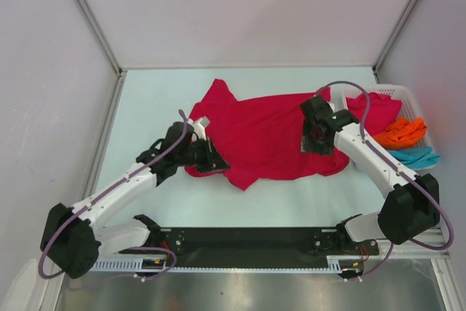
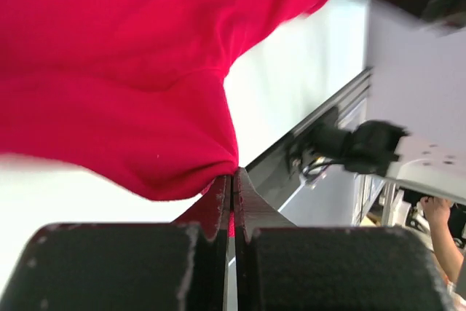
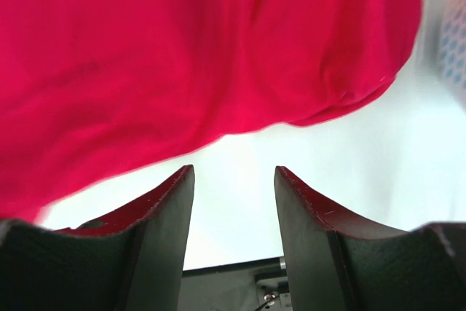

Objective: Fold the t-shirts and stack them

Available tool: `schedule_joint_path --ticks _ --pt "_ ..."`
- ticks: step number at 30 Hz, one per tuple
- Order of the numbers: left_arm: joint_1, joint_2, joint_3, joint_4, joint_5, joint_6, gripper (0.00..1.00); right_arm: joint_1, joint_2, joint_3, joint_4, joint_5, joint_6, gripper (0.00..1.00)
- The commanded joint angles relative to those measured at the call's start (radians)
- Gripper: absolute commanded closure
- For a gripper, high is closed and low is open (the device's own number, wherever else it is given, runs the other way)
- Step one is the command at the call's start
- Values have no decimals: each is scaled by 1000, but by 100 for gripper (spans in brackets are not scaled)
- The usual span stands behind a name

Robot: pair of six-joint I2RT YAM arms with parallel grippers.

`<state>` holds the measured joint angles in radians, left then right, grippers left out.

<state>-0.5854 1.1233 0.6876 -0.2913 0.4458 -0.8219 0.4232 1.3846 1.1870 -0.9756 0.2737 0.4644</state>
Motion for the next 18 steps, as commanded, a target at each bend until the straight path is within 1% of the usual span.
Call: schedule_joint_path --ticks 1,5,8,14,18 --pt "74 -72 87 -149 30 56 100 6 -24 -101 32 -62 54 46" --pt "163 -92 87 -172 60 84 100 18 -56 -199 49 -88 95 46" --pt "203 -109 86 -181 76 90 100 22 -76 -254 49 -77 118 46" --pt "285 -132 66 -181 102 104 100 22 -82 -288 37 -44 132 46" --pt "306 -120 67 -174 116 115 100 45 -70 -271 20 -30 149 46"
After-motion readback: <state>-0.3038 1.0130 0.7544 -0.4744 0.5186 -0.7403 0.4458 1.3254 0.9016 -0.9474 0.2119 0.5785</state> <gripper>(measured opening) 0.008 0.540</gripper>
